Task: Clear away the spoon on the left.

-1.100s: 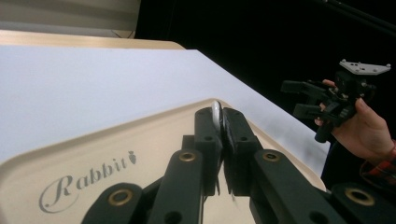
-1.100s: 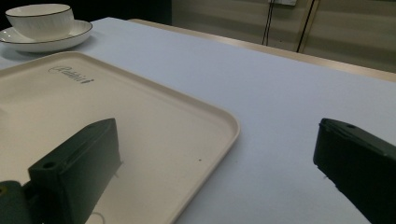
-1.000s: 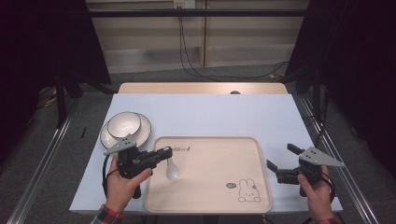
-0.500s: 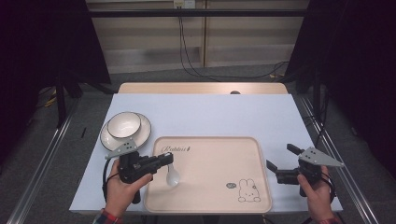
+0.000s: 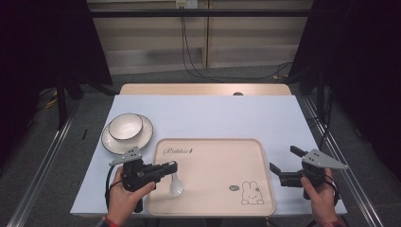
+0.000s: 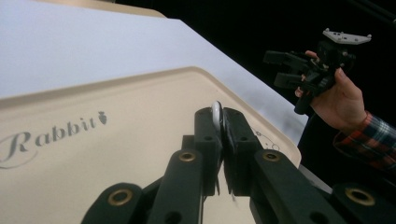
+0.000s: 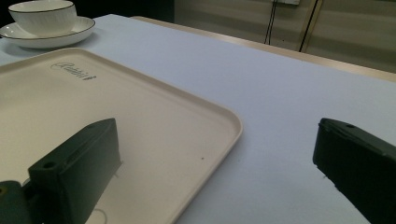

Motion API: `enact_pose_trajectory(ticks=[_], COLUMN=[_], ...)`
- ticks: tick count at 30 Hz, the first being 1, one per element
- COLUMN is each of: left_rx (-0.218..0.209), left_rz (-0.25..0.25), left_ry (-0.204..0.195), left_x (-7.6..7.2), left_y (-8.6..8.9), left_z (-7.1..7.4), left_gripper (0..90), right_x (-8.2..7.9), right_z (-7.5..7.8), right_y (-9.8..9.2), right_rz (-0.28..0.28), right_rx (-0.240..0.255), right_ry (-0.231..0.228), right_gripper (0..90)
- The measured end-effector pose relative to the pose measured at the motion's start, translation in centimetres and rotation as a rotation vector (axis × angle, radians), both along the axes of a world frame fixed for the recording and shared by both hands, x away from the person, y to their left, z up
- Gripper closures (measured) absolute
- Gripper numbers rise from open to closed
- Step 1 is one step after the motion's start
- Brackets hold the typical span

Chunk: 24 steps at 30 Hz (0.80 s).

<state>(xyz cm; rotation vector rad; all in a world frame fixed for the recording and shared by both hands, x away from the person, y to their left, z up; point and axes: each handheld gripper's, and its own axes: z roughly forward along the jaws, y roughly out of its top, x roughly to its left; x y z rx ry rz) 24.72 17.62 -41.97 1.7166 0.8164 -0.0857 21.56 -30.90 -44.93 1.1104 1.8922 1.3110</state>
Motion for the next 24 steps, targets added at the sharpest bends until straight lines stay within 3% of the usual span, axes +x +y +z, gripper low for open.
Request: enact_pose_trajectory(ticks=[11, 15, 24], left_rx=[-0.008, 0.013, 0.042], left_rz=[0.005, 0.015, 0.041], left_ry=[-0.003, -0.039, -0.058], left_x=[0.6, 1.1, 2.3], left_y=[0.1, 0.0, 0.2], left_z=[-0.7, -1.0, -1.9], left_gripper=[84.6, 82.8, 78.4], right_x=[0.0, 0.0, 0.0], right_z=[0.0, 0.0, 0.0], right_y=[-0.1, -0.1, -0.1], right_rz=[-0.002, -0.006, -0.001], right_rx=[0.006, 0.008, 0.008], right_ry=[0.001, 0.001, 0.005], right_gripper=[0.4, 0.4, 0.5])
